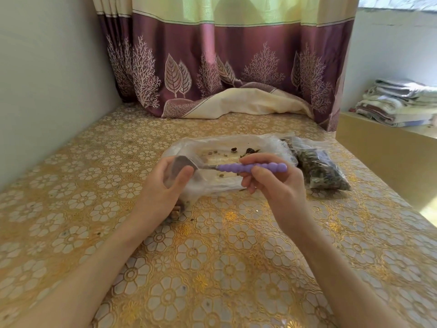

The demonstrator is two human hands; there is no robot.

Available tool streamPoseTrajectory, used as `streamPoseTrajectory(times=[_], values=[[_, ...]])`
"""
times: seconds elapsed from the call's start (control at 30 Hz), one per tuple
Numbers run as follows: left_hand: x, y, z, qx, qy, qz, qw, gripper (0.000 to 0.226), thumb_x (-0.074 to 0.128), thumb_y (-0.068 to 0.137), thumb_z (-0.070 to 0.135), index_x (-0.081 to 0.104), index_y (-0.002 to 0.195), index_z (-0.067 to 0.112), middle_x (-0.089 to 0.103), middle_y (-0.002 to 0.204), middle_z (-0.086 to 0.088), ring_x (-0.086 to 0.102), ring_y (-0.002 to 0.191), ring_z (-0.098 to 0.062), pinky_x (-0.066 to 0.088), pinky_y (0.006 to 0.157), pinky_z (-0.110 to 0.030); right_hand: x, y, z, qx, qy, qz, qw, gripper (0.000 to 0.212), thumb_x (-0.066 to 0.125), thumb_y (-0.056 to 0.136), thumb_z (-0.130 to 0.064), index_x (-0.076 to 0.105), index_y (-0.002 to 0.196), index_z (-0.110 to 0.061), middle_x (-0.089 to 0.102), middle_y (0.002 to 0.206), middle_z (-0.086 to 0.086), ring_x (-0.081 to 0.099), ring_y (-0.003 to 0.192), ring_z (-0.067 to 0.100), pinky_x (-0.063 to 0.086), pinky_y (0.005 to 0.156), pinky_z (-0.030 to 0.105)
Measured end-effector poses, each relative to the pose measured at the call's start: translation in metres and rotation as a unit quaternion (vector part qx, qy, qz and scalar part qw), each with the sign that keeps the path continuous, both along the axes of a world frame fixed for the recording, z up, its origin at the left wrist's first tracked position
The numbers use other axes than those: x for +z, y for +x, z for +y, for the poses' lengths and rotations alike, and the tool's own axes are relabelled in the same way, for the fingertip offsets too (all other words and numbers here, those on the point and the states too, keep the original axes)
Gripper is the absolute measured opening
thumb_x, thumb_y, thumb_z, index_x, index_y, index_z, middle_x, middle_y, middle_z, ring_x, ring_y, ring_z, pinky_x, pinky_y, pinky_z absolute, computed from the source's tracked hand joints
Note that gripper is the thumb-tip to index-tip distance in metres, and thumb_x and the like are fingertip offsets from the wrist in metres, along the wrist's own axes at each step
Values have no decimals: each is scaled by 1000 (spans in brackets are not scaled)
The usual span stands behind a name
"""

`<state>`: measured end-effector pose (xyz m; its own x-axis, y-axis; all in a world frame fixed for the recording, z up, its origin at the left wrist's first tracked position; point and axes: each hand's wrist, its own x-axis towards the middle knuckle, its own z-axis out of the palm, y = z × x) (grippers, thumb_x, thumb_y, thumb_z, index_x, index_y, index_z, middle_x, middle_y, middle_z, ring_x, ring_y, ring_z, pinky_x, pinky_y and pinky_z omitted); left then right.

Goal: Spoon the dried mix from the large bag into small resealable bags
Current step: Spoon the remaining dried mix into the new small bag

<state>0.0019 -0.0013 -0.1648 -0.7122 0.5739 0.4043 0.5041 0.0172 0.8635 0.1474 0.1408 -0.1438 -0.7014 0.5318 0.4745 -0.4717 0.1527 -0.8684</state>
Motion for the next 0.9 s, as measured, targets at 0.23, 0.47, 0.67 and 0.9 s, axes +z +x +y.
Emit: streamPoseTrajectory(times=[0.23,0.47,0.67,0.9], values=[[0,1,0,10,-27,31,999,63,44,62,84,49,104,38,56,88,21,55,69,20,39,56,0,2,4,21,-88,-151,55,983,19,48,92,-1,63,82,-4,71,69,7,53,55,13,44,51,21],[-6,-1,1,23,-103,79,991,54,44,71,68,45,115,36,57,97,19,52,64,12,37,53,-8,-8,8,38,-196,-168,-61,964,35,46,87,-4,60,55,-10,72,73,18,40,46,11,31,40,17],[-7,-1,2,26,-126,86,988,69,43,71,66,43,128,28,52,100,24,51,89,8,36,66,-12,-11,6,44,-202,-183,-87,958,37,45,85,-3,61,52,-7,72,70,19,41,43,7,29,37,15],[-9,-2,2,31,-142,106,984,69,42,73,65,44,129,26,54,89,21,48,61,10,31,51,-8,-10,9,50,-212,-195,-71,955,40,44,83,-1,59,47,-10,70,59,12,40,41,8,29,37,15]])
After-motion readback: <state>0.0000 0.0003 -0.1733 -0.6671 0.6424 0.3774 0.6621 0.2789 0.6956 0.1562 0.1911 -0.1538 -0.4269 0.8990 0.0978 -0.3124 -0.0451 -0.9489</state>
